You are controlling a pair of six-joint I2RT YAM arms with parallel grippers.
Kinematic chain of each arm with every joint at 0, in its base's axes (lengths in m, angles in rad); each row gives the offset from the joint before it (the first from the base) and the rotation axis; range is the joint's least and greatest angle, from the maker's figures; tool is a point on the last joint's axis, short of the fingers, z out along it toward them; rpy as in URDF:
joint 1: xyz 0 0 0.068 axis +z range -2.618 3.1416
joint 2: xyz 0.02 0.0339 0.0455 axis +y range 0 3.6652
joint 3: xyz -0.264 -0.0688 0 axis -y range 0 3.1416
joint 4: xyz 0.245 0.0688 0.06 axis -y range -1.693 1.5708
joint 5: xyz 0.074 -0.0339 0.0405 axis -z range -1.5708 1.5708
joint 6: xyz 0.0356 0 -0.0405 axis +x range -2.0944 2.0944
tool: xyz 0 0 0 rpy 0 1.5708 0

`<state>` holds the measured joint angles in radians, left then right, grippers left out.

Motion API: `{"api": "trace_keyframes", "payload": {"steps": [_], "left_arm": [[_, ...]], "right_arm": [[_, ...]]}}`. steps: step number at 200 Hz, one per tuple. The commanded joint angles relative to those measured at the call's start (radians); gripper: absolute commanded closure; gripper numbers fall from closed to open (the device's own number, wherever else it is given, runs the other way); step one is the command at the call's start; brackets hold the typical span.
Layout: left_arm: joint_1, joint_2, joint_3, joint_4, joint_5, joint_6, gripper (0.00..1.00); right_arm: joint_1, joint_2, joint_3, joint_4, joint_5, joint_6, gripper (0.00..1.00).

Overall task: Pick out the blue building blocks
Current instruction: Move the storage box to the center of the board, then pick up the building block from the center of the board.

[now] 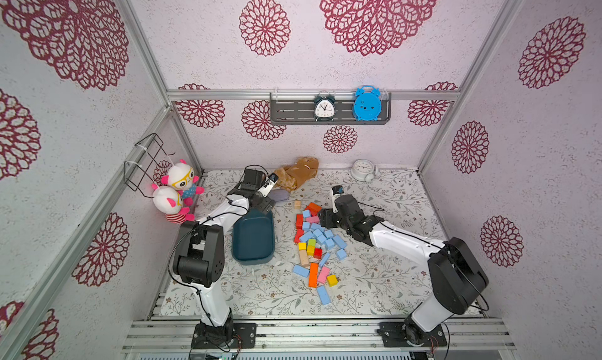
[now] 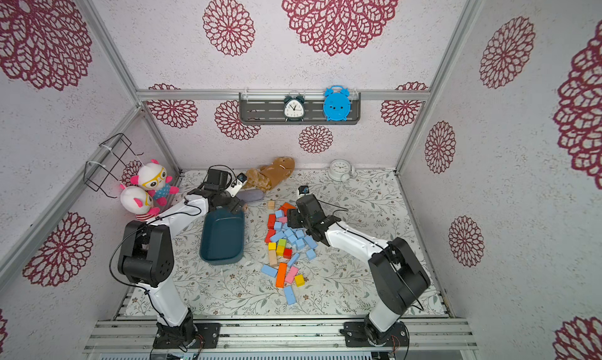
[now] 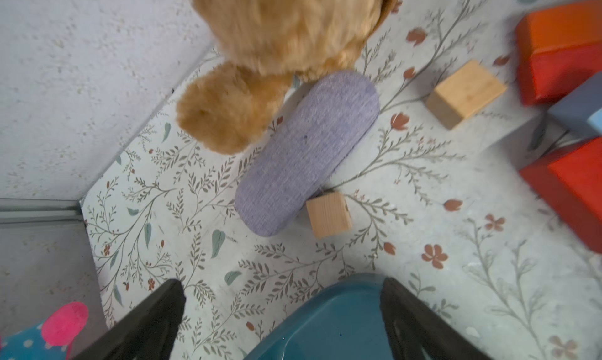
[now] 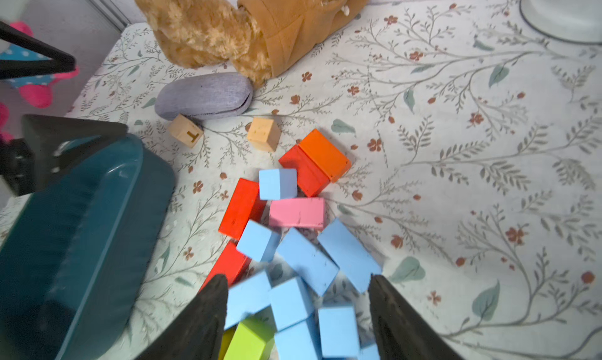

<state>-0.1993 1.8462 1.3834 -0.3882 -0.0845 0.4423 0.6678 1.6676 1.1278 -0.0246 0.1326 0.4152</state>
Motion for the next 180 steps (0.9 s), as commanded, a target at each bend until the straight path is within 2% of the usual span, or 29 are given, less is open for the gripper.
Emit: {"api": "trace_keyframes", "payload": {"steps": [1,22,56,108,149,170,180], "left_arm": [[0.019,-0.032,0.040,-0.124,0.084,-0.146,0.03],[0.084,-0.065,0.063,-0.195,0.158,-0.300,0.03],[0.215,-0.129,0.013,-0.203,0.241,-0.473,0.03],[0.335,-0.178,-0.086,-0.173,0.263,-0.527,0.03],[0.357,-0.198,-0.137,-0.150,0.276,-0.543,0.03],[0.357,-0.195,-0.153,-0.141,0.291,-0.554,0.03],[0.358,-0.193,-0.160,-0.137,0.293,-0.560,0.03]], "right_arm": [[-0.003,0.119,0.161,-0.168,0.069,-0.035,0.35],[-0.002,0.265,0.337,-0.261,0.076,-0.041,0.41],[0.000,0.433,0.531,-0.321,0.051,-0.049,0.41],[0.006,0.584,0.695,-0.323,-0.065,-0.049,0.38],[0.009,0.619,0.723,-0.366,-0.064,-0.016,0.42],[0.010,0.618,0.720,-0.378,-0.080,0.005,0.42],[0.010,0.621,0.721,-0.393,-0.075,0.016,0.38]]}}
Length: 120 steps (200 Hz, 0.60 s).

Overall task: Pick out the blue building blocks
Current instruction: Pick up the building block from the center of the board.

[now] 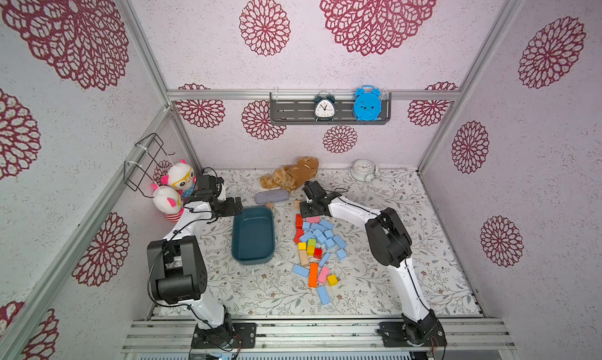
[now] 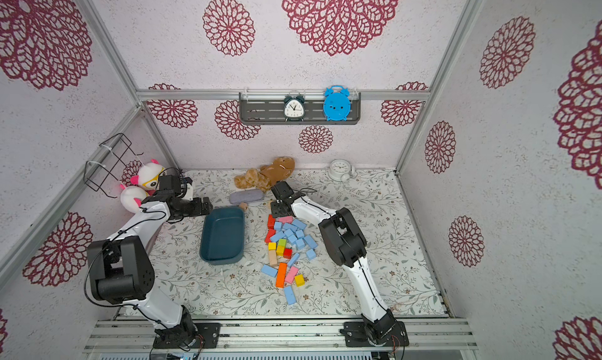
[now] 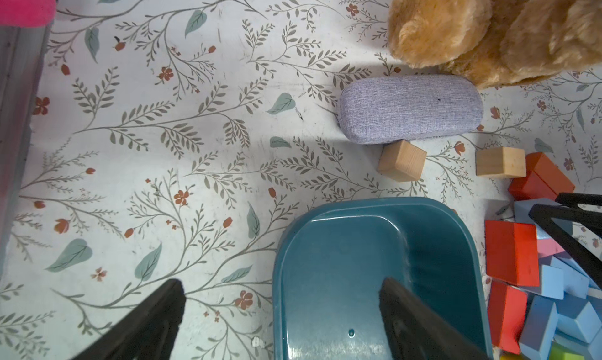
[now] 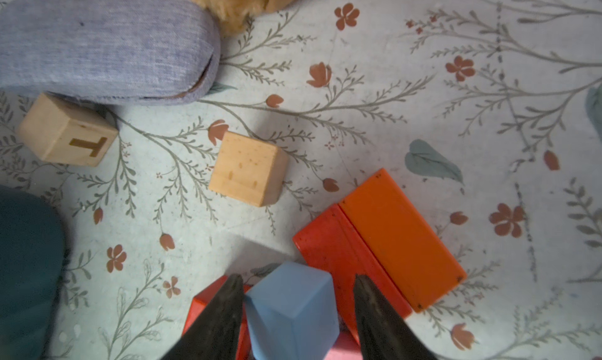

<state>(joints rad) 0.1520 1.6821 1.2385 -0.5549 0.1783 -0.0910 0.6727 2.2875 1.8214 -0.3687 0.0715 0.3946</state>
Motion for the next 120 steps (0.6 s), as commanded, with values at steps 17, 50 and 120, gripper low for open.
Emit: {"api": "trace_keyframes", "payload": {"steps": [17,50,120], "left_arm": [[0.006,-0.024,-0.025,0.038,0.035,-0.037,0.03],[0.006,-0.016,-0.035,0.047,0.052,-0.056,0.03],[0.006,-0.020,-0.089,0.089,0.080,-0.149,0.03]], "right_arm": [[0.005,0.009,0.033,-0.088,0.023,0.051,0.38],[0.004,-0.007,0.015,-0.103,0.056,0.055,0.49],[-0.005,-0.081,-0.029,-0.061,0.077,0.044,0.66]]}}
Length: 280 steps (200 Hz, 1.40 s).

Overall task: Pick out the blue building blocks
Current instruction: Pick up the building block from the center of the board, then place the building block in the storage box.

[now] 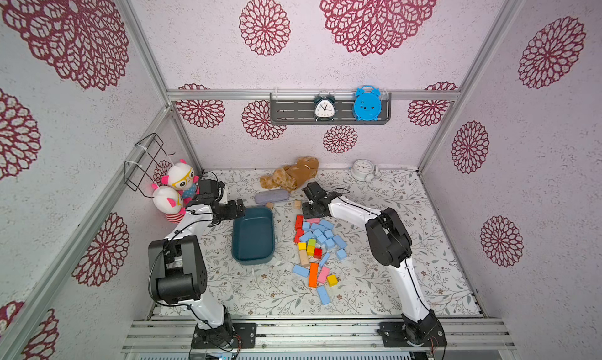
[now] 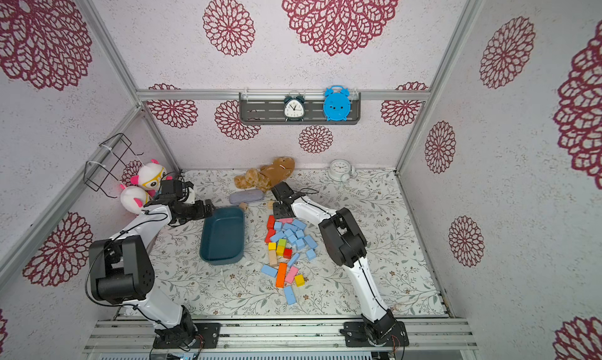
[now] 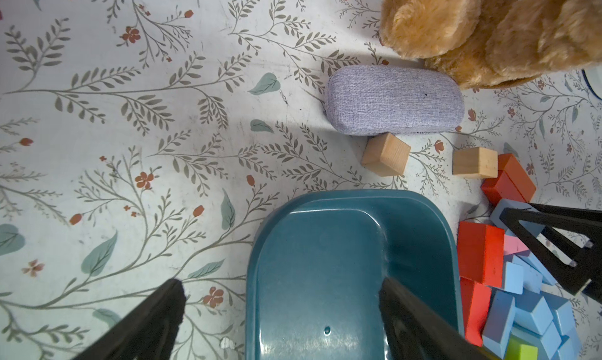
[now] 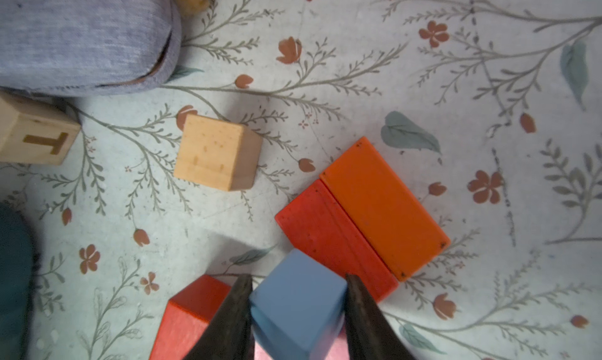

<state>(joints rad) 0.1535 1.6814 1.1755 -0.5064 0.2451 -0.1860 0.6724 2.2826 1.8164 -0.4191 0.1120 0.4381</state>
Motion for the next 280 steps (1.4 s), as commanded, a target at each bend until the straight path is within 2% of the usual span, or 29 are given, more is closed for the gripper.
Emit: {"api": "trace_keyframes", "payload": {"steps": [1,41,99,151,184,201,229,280], "left_arm": [[0.004,-0.021,-0.027,0.042,0.013,-0.057,0.03],[0.004,-0.046,-0.077,0.061,-0.012,-0.148,0.03],[-0.016,-0.016,-0.109,0.105,0.066,-0.230,0.03],[-0.169,0.003,-0.100,0.107,0.144,-0.304,0.03],[-0.260,0.003,-0.106,0.113,0.205,-0.396,0.03],[-0.281,-0.011,-0.089,0.106,0.188,-0.398,0.03],[-0.213,-0.039,-0.064,0.077,0.107,-0.376,0.03],[0.002,-0.129,-0.192,0.195,0.068,-0.428,0.03]], "right_arm": [[-0.005,-0.078,-0.026,-0.010,0.037,0.001,0.66],[-0.005,-0.199,-0.119,0.078,0.045,0.028,0.67],[-0.006,-0.434,-0.349,0.200,0.042,0.115,0.67],[-0.005,-0.623,-0.547,0.297,0.004,0.191,0.66],[0.019,-0.671,-0.600,0.336,-0.023,0.250,0.65],[0.059,-0.665,-0.594,0.358,-0.023,0.278,0.65],[0.130,-0.571,-0.512,0.378,-0.061,0.346,0.65],[0.218,-0.337,-0.331,0.428,-0.135,0.561,0.66]]}}
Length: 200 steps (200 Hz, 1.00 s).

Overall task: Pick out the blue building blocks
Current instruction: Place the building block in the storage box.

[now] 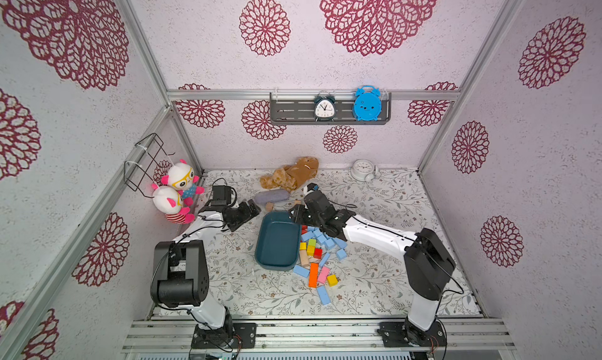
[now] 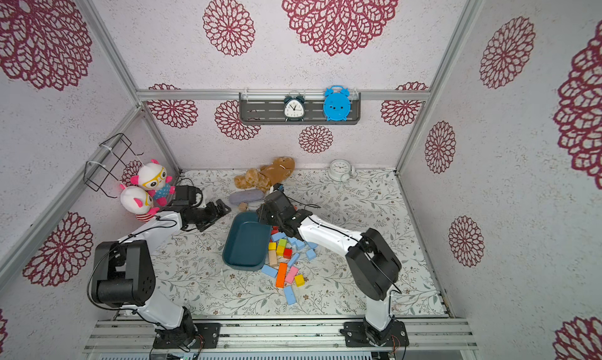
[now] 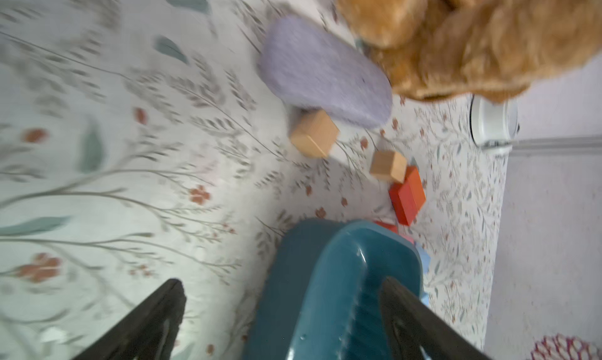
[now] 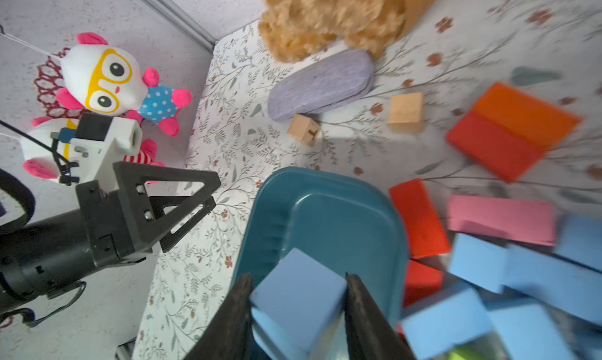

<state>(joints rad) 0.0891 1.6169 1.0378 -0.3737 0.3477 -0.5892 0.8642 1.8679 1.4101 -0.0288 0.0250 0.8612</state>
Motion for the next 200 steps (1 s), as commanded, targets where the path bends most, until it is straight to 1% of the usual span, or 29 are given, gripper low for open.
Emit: {"api": "trace_keyframes", "payload": {"steps": [1,18,39,73,109,121,138,157,170,200], "left_arm": [[0.069,-0.066,-0.057,0.063,-0.035,-0.025,0.03],[0.105,-0.092,-0.091,0.080,-0.031,-0.037,0.03],[0.130,-0.121,-0.119,0.088,-0.031,-0.050,0.03],[0.135,-0.127,-0.124,0.094,-0.019,-0.044,0.03],[0.135,-0.117,-0.143,0.122,0.011,-0.070,0.03],[0.135,-0.113,-0.145,0.129,0.018,-0.073,0.03],[0.133,-0.106,-0.143,0.137,0.034,-0.084,0.03],[0.126,-0.099,-0.139,0.136,0.039,-0.089,0.03],[0.114,-0.099,-0.140,0.139,0.044,-0.087,0.03],[0.083,-0.108,-0.152,0.157,0.076,-0.085,0.03]], "right_arm": [[0.028,0.082,0.079,0.038,-0.049,0.141,0.66],[0.042,0.160,0.131,0.046,-0.052,0.195,0.66],[0.046,0.236,0.170,0.072,-0.041,0.252,0.65],[0.041,0.326,0.230,0.090,-0.009,0.294,0.64],[0.035,0.384,0.240,0.140,-0.032,0.354,0.61],[0.035,0.393,0.248,0.140,-0.038,0.356,0.59],[0.036,0.392,0.260,0.119,-0.038,0.346,0.50],[0.035,0.373,0.263,0.095,-0.026,0.309,0.45],[0.035,0.352,0.262,0.077,-0.013,0.280,0.39],[0.035,0.269,0.218,0.074,0.032,0.219,0.37]]}}
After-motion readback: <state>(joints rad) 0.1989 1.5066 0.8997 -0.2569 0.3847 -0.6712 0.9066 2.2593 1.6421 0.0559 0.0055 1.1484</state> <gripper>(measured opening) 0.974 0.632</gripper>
